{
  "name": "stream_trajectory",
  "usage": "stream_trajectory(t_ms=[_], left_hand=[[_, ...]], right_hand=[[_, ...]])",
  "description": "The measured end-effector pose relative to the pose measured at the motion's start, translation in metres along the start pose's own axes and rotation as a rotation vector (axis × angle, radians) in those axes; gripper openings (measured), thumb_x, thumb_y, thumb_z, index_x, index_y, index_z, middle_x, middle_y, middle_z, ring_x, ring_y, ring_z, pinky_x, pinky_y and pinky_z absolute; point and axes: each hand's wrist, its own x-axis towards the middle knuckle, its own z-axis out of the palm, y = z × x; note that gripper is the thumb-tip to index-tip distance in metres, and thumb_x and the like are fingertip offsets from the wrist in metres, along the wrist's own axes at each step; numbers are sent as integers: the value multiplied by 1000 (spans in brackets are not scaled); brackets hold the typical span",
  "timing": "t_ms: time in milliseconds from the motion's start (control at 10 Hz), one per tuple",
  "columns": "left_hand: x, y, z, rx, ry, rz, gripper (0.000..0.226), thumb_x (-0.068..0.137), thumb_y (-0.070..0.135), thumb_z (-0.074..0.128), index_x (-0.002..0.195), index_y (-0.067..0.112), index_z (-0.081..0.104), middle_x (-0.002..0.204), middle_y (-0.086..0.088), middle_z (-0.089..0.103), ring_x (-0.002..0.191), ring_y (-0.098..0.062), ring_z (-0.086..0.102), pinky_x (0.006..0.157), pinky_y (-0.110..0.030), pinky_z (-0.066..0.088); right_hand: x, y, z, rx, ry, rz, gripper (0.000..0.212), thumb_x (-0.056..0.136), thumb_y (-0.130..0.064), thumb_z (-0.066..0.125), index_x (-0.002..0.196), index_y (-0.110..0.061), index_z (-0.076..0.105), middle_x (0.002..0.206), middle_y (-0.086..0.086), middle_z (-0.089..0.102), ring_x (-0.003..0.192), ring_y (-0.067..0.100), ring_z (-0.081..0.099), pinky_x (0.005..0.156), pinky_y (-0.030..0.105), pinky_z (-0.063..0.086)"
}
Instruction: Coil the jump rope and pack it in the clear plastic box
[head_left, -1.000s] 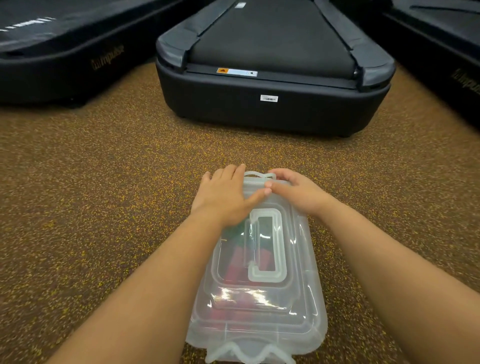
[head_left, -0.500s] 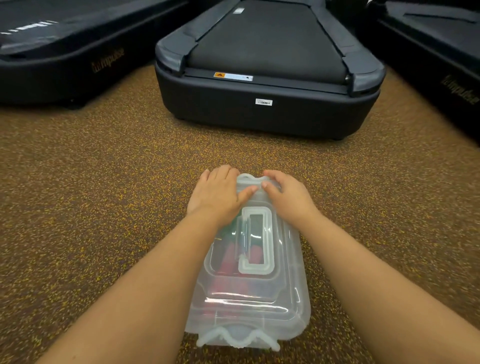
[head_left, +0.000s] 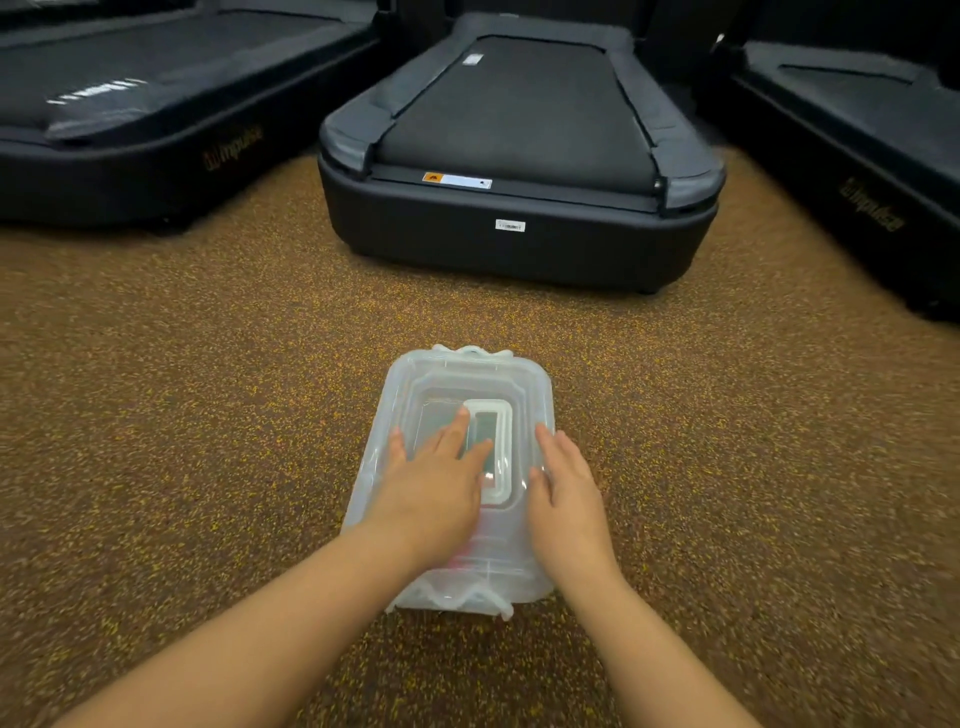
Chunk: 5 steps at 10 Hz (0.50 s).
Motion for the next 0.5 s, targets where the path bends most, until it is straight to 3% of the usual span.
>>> stream_trajectory(t_ms=[200, 300, 400, 500], left_hand=[[6, 5, -7, -41, -48, -67, 60, 93, 9, 37, 148, 30, 25, 163, 1, -6, 146, -18, 21, 117, -55, 4], [10, 16, -23, -34, -107, -85, 44, 90, 9, 39, 130, 24, 48, 159, -4, 18, 133, -25, 42, 111, -48, 25], [16, 30, -42, 25, -61, -48, 38, 90, 13, 37, 120, 20, 59, 135, -3, 51, 119, -25, 53, 100, -40, 39], [21, 52, -66, 19, 22, 8, 43, 91, 14, 37, 126, 24, 60, 132, 0, 59, 119, -23, 56, 100, -37, 43]], right_hand=[[-1, -11, -23, -104, -181, 27, 52, 98, -15, 36, 148, -19, 25, 160, 4, 13, 146, 17, 13, 114, 26, 13], [0, -18, -53, -210, -282, -7, 48, 96, -16, 39, 144, -18, 36, 155, 6, 29, 142, 19, 26, 115, 28, 19], [5, -25, -92, -332, -290, -29, 46, 93, -19, 42, 139, -21, 44, 145, 5, 44, 133, 24, 41, 110, 35, 33], [12, -32, -128, -460, -273, -34, 48, 92, -23, 44, 139, -25, 42, 147, 3, 41, 133, 25, 41, 109, 40, 37]])
